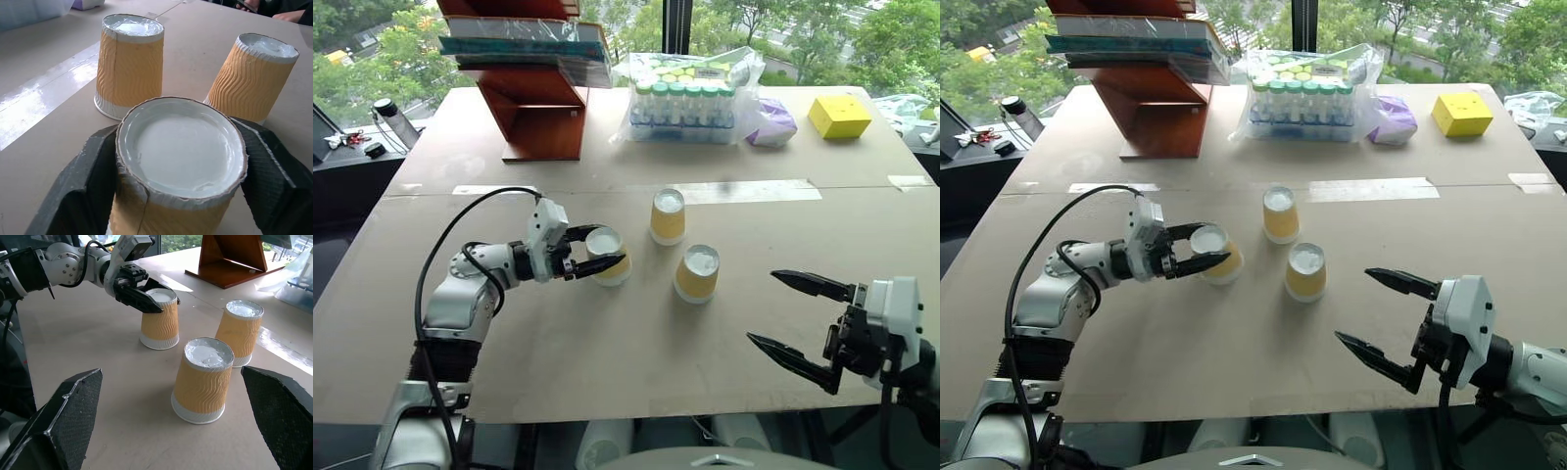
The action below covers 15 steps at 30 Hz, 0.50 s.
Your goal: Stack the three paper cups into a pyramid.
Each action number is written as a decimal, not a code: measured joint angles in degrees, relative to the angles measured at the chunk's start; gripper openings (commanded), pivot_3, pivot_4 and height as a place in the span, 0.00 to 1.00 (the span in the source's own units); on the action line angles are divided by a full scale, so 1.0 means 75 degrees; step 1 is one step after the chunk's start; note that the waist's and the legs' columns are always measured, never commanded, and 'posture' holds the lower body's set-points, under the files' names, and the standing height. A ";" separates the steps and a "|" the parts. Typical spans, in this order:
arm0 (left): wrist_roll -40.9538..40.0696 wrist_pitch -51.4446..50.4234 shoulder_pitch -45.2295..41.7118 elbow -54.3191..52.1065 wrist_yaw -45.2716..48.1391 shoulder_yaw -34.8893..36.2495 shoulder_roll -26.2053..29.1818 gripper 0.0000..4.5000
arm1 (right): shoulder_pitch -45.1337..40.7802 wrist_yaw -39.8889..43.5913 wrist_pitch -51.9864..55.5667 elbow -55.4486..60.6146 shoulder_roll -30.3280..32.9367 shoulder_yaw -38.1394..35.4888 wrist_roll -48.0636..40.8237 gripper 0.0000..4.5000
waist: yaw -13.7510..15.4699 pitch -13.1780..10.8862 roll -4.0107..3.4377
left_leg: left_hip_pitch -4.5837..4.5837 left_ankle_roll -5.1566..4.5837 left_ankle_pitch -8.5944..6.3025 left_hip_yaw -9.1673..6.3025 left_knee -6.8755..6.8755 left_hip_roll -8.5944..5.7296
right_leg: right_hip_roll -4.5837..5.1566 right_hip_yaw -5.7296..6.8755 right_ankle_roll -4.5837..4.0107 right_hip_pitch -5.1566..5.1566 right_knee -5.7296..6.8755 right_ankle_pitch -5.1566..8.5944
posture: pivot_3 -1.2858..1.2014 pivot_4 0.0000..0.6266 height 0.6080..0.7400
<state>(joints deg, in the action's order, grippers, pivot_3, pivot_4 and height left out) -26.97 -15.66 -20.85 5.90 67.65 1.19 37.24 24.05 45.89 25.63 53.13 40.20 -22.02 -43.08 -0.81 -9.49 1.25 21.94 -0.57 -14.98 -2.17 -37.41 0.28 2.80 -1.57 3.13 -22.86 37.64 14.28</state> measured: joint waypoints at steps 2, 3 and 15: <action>-0.0010 0.0041 -0.0010 0.0089 0.0228 0.0000 0.0001 0.61 | 0.0125 -0.0055 -0.0053 0.0030 -0.0018 -0.0032 0.0029 1.00 | -0.0004 0.0000 0.0000 | 0.0000 0.0000 0.0000 0.0001 0.0000 0.0002 | 0.0000 -0.0001 0.0000 0.0000 0.0001 0.0000 | 0.52 0.24 1.00; -0.0011 0.0094 -0.0014 0.0171 0.0370 0.0001 0.0003 0.61 | 0.0162 -0.0084 -0.0099 0.0044 -0.0026 -0.0032 0.0059 1.00 | 0.0000 0.0000 0.0000 | 0.0000 0.0000 0.0000 0.0000 0.0000 0.0002 | 0.0000 0.0000 0.0000 0.0000 0.0000 0.0000 | 0.52 0.24 1.00; 0.0139 0.0568 -0.0546 0.0714 0.1613 -0.0560 -0.0619 0.61 | 0.0552 -0.0418 -0.0330 0.0178 -0.0183 0.0052 0.0399 1.00 | 0.0036 0.0000 0.0003 | 0.0000 0.0000 0.0000 -0.0004 -0.0007 -0.0011 | 0.0002 0.0004 0.0001 0.0009 0.0000 0.0000 | 0.52 0.24 1.00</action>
<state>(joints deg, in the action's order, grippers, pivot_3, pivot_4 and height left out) -25.93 -11.40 -24.95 11.25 79.75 -3.00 32.60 28.19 42.75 23.15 54.46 38.83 -21.63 -40.08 -0.54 -9.49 1.28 21.94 -0.57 -14.97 -2.20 -37.46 0.19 2.81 -1.54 3.14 -22.80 37.63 14.28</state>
